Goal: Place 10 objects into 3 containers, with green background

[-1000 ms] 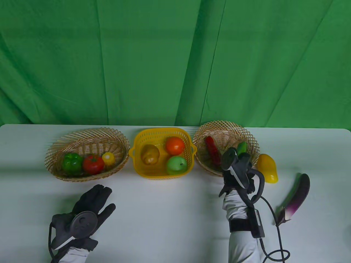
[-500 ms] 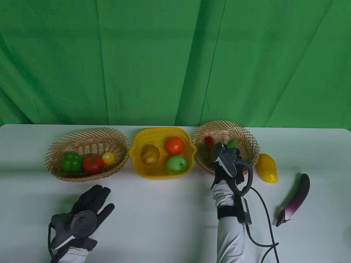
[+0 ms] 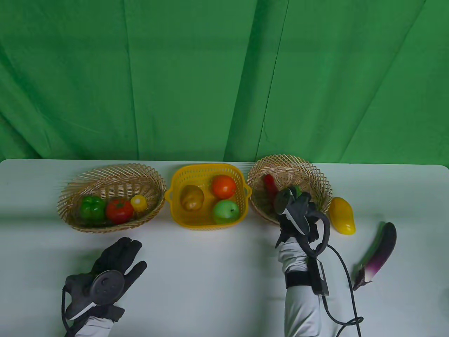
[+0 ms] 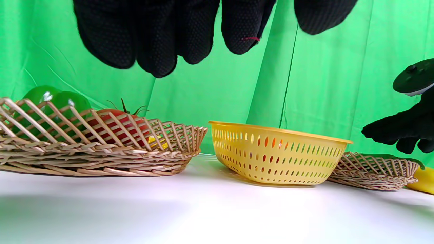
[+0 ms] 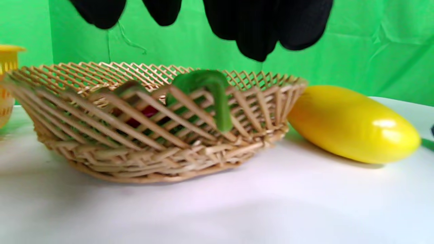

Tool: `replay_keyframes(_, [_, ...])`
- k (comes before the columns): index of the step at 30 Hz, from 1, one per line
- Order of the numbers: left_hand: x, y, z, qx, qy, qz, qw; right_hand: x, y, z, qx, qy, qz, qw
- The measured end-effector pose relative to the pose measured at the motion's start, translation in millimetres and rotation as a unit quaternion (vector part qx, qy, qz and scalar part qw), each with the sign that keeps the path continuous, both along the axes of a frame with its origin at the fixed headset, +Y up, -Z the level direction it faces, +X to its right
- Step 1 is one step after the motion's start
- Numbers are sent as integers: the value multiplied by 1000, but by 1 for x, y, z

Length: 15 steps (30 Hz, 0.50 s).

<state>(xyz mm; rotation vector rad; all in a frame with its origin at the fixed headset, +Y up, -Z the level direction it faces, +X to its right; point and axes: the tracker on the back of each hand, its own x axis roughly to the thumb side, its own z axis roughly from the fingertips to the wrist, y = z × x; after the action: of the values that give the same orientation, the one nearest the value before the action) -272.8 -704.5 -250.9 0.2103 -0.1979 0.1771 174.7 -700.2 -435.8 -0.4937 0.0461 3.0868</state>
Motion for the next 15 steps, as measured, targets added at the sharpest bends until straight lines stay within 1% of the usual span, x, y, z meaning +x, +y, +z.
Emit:
replay_keyframes(7, [1,0,0,5,-5,2,1000,22,5,28,29,-4,-20,999])
replay_keyframes(15, [3,-1,0,9,-13,3,1000,57,10,68,57,-29,-35,997])
